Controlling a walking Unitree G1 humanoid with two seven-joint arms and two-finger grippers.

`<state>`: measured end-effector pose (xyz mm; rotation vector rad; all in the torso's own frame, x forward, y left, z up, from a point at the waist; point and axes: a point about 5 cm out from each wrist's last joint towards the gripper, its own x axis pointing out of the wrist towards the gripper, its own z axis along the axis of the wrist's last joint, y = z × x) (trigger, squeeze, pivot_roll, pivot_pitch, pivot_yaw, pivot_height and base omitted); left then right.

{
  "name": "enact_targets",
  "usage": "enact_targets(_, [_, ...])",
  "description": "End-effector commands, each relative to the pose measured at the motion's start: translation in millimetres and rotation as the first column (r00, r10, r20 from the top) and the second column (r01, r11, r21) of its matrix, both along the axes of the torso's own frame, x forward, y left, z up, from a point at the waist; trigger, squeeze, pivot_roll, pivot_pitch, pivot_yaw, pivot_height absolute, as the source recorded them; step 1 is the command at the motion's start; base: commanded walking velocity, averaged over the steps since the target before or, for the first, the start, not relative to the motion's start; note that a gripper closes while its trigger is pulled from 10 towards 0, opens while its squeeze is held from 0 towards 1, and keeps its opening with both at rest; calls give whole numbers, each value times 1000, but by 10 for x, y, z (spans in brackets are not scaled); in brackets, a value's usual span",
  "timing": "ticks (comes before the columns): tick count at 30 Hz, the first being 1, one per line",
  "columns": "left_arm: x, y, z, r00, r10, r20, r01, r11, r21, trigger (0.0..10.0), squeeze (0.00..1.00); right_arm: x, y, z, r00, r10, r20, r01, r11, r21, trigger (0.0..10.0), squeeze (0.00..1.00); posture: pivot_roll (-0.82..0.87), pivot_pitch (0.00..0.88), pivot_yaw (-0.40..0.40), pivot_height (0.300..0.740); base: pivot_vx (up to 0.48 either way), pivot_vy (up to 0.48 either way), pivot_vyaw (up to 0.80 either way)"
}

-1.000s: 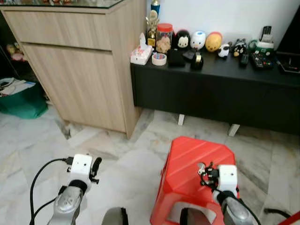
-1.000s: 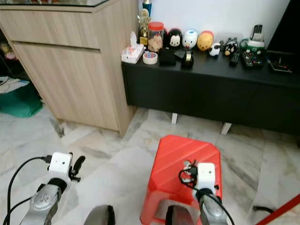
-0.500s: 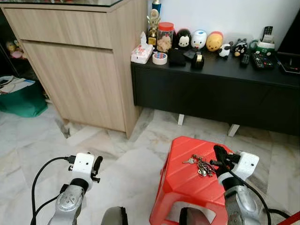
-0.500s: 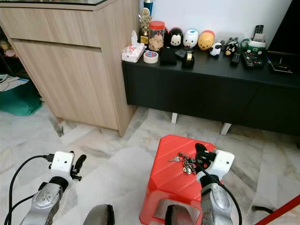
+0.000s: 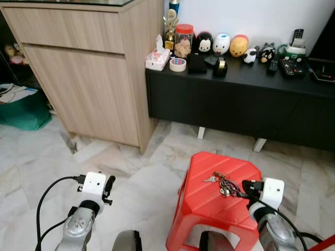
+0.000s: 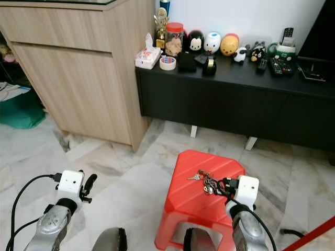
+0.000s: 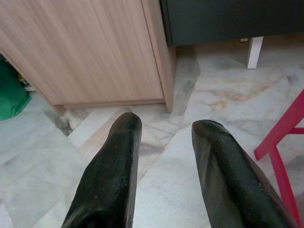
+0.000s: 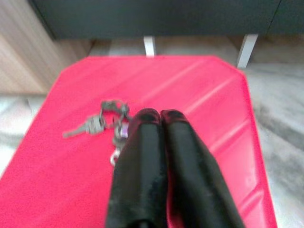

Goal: Hang keys on a hook

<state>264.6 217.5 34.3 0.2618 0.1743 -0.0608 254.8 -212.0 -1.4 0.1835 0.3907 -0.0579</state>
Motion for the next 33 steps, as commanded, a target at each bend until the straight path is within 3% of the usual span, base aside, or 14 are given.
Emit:
enact_targets(1, [-11, -22, -22, 1000, -2, -2, 2, 1000, -7, 10000, 0, 91, -17, 60, 1000, 11, 10, -11, 1000, -28, 10000, 1000, 72, 0, -42, 602, 0, 0, 0])
enact_targets(9, [-20, -42, -33, 1000, 0, -1, 0, 1000, -23, 10000, 0, 152, 23, 72, 1000, 21, 12, -20, 999, -26, 10000, 1000, 78, 0, -50, 602, 0, 0, 0])
enact_targets(10, [-21, -45, -34, 1000, 1, -1, -1, 1000, -26, 10000, 0, 153, 31, 65, 1000, 26, 9, -26, 999, -29, 10000, 0, 77, 0, -49, 602, 0, 0, 0])
enact_targets(23, [-20, -60, -33, 1000, 4, -1, -4, 999, -53, 10000, 0, 154, 80, 0, 994, 99, -39, -102, 989, -105, 10000, 0, 81, 0, -58, 602, 134, 0, 78])
enact_targets(33, [-28, -39, -40, 1000, 8, -9, -9, 999, -41, 10000, 0, 169, 104, -15, 997, 65, -41, -68, 994, -81, 10000, 0, 83, 0, -53, 602, 216, 0, 185])
